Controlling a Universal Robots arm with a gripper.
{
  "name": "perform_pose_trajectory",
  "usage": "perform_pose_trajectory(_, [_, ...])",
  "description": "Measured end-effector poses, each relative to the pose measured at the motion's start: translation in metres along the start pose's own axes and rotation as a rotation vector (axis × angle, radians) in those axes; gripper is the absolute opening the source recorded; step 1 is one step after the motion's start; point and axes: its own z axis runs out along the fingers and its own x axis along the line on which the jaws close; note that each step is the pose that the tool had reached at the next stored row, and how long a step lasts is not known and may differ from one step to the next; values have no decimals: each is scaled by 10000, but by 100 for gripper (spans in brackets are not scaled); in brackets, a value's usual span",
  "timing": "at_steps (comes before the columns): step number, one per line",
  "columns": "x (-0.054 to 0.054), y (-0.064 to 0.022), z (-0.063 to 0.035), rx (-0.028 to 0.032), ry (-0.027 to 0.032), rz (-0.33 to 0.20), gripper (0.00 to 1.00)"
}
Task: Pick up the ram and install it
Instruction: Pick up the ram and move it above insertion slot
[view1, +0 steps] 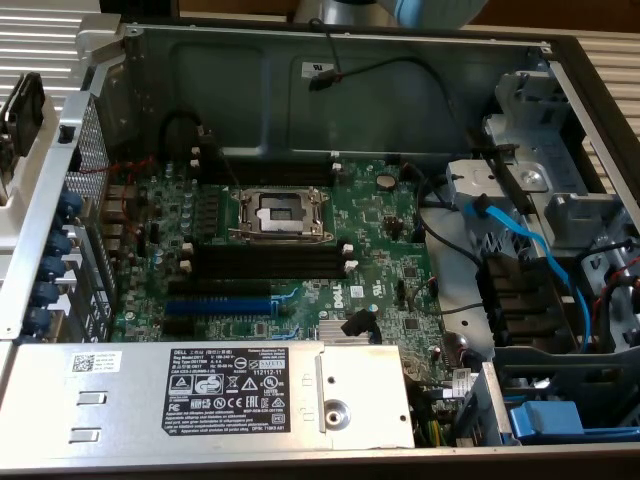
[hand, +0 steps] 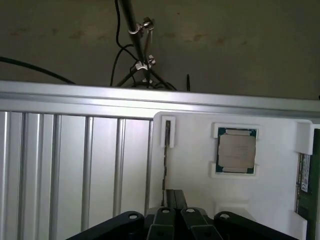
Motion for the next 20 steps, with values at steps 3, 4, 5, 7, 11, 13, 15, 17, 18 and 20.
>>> perform_pose_trajectory(3, [6,-1,54,0,0,-6,10])
perform_pose_trajectory(4, [10,0,72,-1,0,-7,10])
perform_pose_trajectory(5, [12,0,91,0,0,-6,10])
perform_pose_trajectory(7, [21,0,127,-1,0,-8,10])
perform_pose_trajectory(11, [47,-21,200,0,0,-9,10])
perform_pose_trajectory(13, [49,-42,237,0,0,-9,10])
perform_pose_trajectory(15, [49,-43,272,0,-1,-9,10])
perform_pose_trajectory(17, [51,-43,307,-3,-1,-13,10])
perform_pose_trajectory(18, [52,-43,324,-3,0,-16,10])
perform_pose_trajectory(20, [52,-42,353,-2,-1,-24,10])
